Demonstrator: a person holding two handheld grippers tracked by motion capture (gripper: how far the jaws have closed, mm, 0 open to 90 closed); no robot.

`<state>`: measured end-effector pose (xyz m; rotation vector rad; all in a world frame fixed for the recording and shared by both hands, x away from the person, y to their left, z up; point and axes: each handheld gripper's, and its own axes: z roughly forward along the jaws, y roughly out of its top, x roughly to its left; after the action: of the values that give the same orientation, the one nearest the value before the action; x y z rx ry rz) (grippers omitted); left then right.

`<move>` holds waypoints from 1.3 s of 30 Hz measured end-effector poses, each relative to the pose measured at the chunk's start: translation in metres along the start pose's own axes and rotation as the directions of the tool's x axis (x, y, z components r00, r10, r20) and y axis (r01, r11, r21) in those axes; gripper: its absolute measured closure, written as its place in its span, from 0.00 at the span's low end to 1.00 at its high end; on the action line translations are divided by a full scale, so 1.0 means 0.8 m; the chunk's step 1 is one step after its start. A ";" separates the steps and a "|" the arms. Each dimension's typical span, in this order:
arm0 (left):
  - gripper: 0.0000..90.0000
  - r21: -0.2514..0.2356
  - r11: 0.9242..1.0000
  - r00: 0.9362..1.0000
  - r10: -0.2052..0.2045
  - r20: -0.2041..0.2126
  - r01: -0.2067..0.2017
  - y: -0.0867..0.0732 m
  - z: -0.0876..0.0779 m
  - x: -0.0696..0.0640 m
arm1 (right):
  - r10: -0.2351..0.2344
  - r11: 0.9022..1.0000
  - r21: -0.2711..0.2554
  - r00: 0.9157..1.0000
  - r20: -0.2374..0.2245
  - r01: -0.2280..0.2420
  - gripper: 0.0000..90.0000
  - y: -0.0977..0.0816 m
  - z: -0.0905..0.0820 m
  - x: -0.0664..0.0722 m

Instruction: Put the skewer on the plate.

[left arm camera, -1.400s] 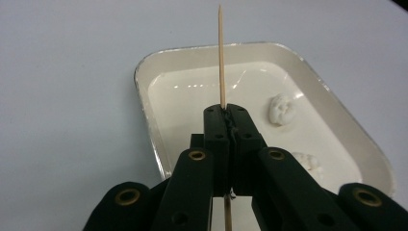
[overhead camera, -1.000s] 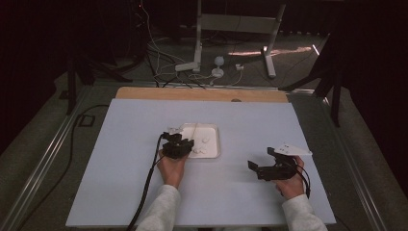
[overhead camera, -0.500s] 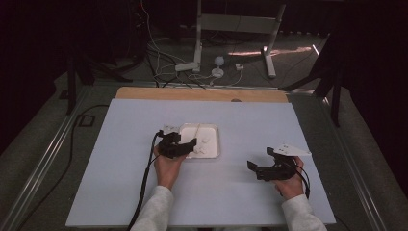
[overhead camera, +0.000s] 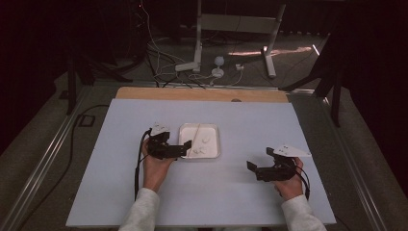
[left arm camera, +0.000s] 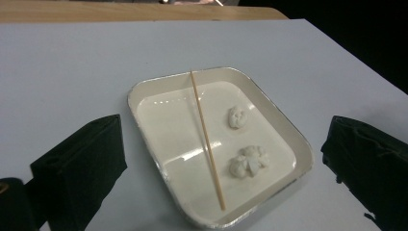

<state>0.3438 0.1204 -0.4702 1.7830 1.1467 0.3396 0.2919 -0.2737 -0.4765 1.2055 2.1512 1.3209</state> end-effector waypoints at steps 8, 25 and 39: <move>0.00 -0.088 0.993 0.997 0.082 0.004 -0.081 -0.005 -0.040 0.007 | -0.007 1.000 -0.017 1.000 -0.007 0.007 0.00 -0.002 -0.001 0.003; 0.01 -0.178 0.972 0.987 0.143 -0.078 -0.155 -0.038 -0.102 0.028 | -0.001 0.998 -0.065 1.000 -0.007 0.000 0.00 -0.005 -0.006 0.006; 0.01 -0.222 0.966 0.987 0.108 -0.122 -0.133 -0.056 -0.134 0.050 | -0.010 0.996 -0.084 1.000 -0.004 0.010 0.00 -0.007 -0.010 0.006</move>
<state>0.2696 0.2183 -0.4629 1.6493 1.0306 0.6247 0.2810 -0.2752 -0.4768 1.1591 2.0804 1.3963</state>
